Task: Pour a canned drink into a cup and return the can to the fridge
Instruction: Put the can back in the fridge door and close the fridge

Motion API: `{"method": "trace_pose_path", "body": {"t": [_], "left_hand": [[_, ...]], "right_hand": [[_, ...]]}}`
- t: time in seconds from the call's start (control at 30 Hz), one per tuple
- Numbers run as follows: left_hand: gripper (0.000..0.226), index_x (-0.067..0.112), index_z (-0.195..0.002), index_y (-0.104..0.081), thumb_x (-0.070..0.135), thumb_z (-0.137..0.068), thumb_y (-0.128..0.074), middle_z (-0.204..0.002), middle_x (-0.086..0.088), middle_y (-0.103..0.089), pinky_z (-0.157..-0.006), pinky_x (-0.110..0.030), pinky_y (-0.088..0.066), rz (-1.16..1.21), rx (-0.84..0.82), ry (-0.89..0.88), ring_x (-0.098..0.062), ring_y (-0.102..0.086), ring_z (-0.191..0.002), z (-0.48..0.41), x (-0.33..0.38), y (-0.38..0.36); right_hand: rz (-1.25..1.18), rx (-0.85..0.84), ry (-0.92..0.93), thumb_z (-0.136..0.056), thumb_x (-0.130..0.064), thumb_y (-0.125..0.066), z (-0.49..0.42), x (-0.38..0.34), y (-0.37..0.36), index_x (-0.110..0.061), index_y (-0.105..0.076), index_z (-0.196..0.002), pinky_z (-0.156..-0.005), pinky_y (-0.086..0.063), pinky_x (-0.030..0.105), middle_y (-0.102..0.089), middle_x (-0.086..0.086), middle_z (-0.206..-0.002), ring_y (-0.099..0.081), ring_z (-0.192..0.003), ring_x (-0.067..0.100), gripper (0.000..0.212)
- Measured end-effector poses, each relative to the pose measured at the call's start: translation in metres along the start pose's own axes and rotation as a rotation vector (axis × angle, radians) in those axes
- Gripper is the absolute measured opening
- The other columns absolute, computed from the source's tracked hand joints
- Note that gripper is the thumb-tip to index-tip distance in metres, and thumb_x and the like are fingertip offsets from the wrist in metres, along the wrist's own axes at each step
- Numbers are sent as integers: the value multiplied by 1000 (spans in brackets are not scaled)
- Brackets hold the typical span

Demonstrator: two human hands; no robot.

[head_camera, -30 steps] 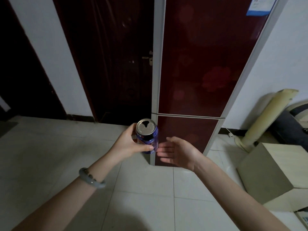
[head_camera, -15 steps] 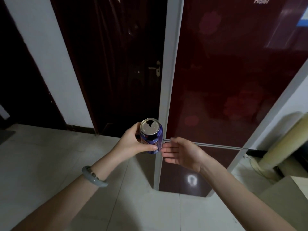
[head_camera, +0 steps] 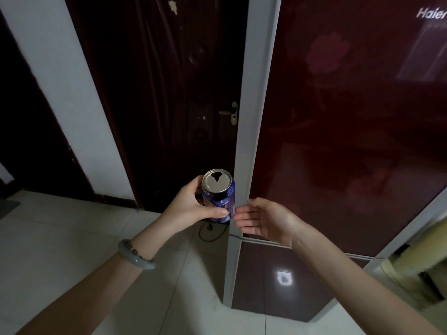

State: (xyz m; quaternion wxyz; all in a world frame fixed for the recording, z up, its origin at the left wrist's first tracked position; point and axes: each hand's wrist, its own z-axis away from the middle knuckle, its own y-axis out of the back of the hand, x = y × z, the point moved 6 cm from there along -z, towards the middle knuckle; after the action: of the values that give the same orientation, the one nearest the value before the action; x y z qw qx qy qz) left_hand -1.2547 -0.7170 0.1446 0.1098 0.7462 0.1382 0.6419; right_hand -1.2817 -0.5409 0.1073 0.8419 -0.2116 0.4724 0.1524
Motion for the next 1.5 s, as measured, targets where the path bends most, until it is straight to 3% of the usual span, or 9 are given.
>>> {"method": "trace_pose_path", "body": {"t": [0.17, 0.3, 0.37, 0.47, 0.6, 0.73, 1.03, 1.37, 1.5], "left_hand": [[71, 37, -109, -58, 42, -44, -87, -108, 15, -68, -97, -40, -48, 38, -8, 8, -5, -63, -103, -17, -5, 16], [72, 39, -112, -57, 40, -47, -88, -110, 15, -67, -97, -40, -48, 45, -35, 1, -7, -62, -107, -24, -8, 27], [72, 41, -112, -57, 40, -48, -88, -112, 15, -67, -95, -36, -48, 50, -44, -11, -6, -62, -106, -26, -9, 34], [72, 42, -113, -57, 40, -48, -89, -114, 15, -66, -94, -34, -48, 59, -56, -25, -6, -62, -107, -31, -11, 43], [71, 45, -111, -56, 40, -47, -89, -115, 14, -66, -95, -34, -48, 64, -55, -18, -7, -62, -108, -34, -20, 50], [71, 45, -109, -57, 40, -46, -89, -114, 15, -66, -94, -33, -49, 60, -60, 1, -7, -62, -107, -36, -29, 56], [73, 35, -112, -56, 38, -46, -87, -111, 16, -67, -87, -24, -49, 81, -84, 7, -4, -62, -105, -35, -27, 50], [76, 35, -115, -55, 36, -46, -88, -112, 16, -67, -88, -25, -50, 95, -121, -5, -5, -62, -106, -24, -23, 46], [77, 35, -115, -55, 37, -46, -88, -113, 14, -67, -94, -31, -49, 72, -132, -7, -5, -61, -107, -21, -24, 50]], "right_hand": [[303, 147, 257, -99, -22, -39, -17, -33, -3, 1, -62, -107, -78, -47, 31, -62, 10, -90, -57, -83, 20, 34], [1241, 263, 798, -97, -27, -47, -12, -79, -21, -7, -55, -126, -98, -34, 24, -59, 12, -120, -52, -115, 23, 37], [1593, 283, 981, -93, -26, -54, -14, -93, -35, -6, -48, -134, -104, -35, 30, -53, 17, -130, -48, -122, 29, 47], [1999, 412, 1228, -79, -23, -68, -27, -109, -51, -1, -59, -122, -100, -44, 42, -61, 20, -121, -57, -115, 35, 49], [2362, 583, 1256, -76, -23, -70, -48, -127, -47, -8, -71, -105, -103, -42, 45, -68, 15, -112, -61, -110, 31, 33], [2524, 639, 1221, -81, -15, -60, -62, -135, -39, -13, -75, -87, -110, -32, 50, -70, 7, -95, -62, -108, 29, 16], [2688, 631, 751, -94, -12, -35, -75, -134, -41, -11, -59, -123, -102, 22, 59, -53, 15, -129, -31, -132, 39, 38], [2671, 578, 734, -90, -21, -44, -49, -120, -56, -13, -69, -107, -105, 23, 56, -56, 16, -122, -37, -126, 37, 31], [2541, 606, 1014, -81, -27, -59, -16, -99, -60, -19, -75, -79, -116, -5, 52, -64, 6, -93, -56, -107, 29, 17]]}}
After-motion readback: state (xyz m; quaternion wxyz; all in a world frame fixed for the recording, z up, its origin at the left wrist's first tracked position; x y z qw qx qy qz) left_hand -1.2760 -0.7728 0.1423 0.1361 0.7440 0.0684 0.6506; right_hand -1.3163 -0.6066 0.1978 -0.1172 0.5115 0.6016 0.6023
